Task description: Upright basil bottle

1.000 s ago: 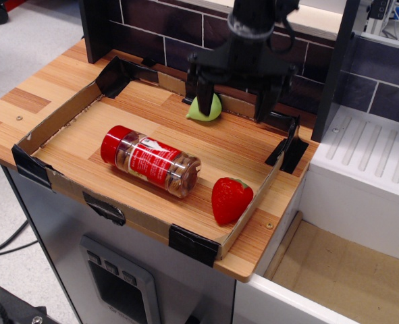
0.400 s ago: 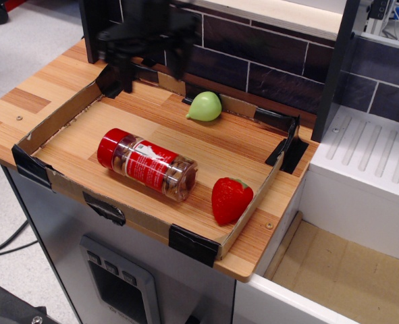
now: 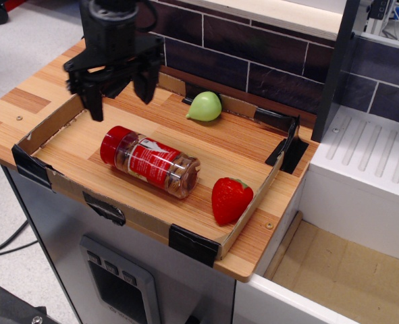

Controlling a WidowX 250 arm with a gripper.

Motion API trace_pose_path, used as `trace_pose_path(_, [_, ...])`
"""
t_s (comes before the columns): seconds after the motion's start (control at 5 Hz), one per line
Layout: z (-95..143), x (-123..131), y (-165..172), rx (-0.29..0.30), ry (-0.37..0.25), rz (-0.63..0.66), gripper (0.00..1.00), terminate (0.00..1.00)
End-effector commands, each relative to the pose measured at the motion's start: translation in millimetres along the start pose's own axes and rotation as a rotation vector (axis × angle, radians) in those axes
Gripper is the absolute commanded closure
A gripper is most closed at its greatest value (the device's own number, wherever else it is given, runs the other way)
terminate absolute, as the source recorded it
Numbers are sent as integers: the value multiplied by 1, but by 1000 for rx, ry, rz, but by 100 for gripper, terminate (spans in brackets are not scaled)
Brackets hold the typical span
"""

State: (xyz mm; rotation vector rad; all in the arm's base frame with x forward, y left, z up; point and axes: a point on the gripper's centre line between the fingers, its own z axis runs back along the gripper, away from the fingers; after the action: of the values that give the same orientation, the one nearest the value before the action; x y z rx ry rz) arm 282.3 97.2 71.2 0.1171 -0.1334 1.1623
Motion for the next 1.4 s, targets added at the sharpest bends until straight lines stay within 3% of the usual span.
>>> trace_pose_path(0.0, [-4, -8, 8, -116, -101, 173, 0, 0])
trace_pose_path(0.2, [-14, -11, 8, -109, -104, 303, 0, 0])
trace_pose_path(0.8, [-30, -15, 10, -45, -89, 384, 0, 0])
trace_pose_path(1.2, [-51, -23, 10, -7, -112, 369, 0, 0])
